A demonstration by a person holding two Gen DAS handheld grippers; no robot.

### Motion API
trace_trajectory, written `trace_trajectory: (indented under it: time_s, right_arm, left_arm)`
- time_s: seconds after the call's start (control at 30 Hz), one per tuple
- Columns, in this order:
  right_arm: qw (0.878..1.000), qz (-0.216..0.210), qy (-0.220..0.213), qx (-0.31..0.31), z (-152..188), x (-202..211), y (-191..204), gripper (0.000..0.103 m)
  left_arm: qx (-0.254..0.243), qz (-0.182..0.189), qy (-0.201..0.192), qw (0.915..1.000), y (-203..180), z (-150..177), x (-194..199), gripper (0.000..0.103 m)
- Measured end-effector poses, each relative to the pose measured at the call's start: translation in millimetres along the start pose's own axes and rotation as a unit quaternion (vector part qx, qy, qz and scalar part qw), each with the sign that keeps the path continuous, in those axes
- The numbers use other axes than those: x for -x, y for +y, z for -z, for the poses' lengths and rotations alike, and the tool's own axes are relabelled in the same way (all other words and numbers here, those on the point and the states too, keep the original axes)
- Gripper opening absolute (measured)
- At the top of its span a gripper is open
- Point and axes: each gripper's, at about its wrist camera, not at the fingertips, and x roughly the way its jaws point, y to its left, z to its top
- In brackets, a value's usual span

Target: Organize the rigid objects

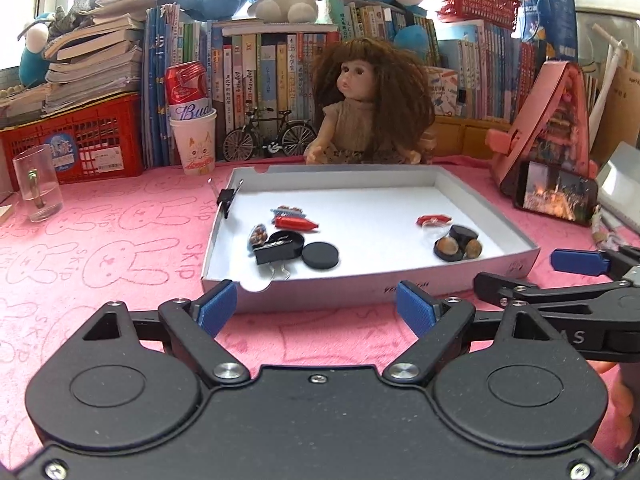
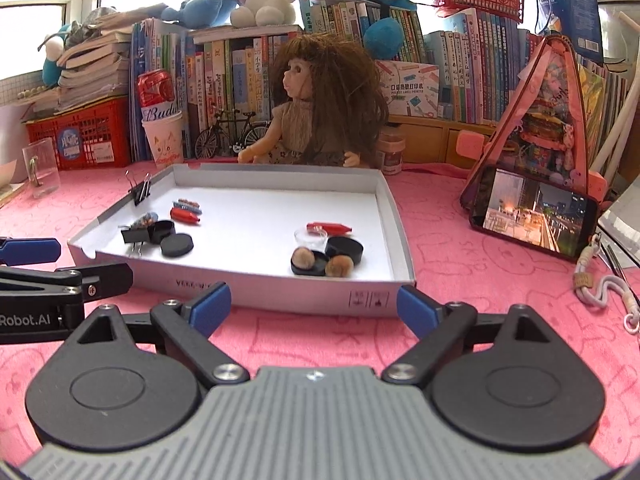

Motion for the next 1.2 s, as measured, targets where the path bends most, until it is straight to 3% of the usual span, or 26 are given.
trace_trajectory:
  time_s: [0.6,0.87,1.2]
  right_arm:
    - [0.998,0.020,0.058,-0.007,11,-18,-1,0.103]
    - [0.996,0.018,0.088,-0.015,12,-27,-3,0.103]
    - [0.996,0.019,0.090,-0.013,13,-28,-3,0.103]
  left_arm:
    - [0.018,-0.041,0.059,0.9972,7,17,-25,0.086]
    - [0.022,-0.049,0.072,0.9960,8,18,-31,0.093]
    - [0.030,-0.056,0.078,0.9949,10,16,-37,0.102]
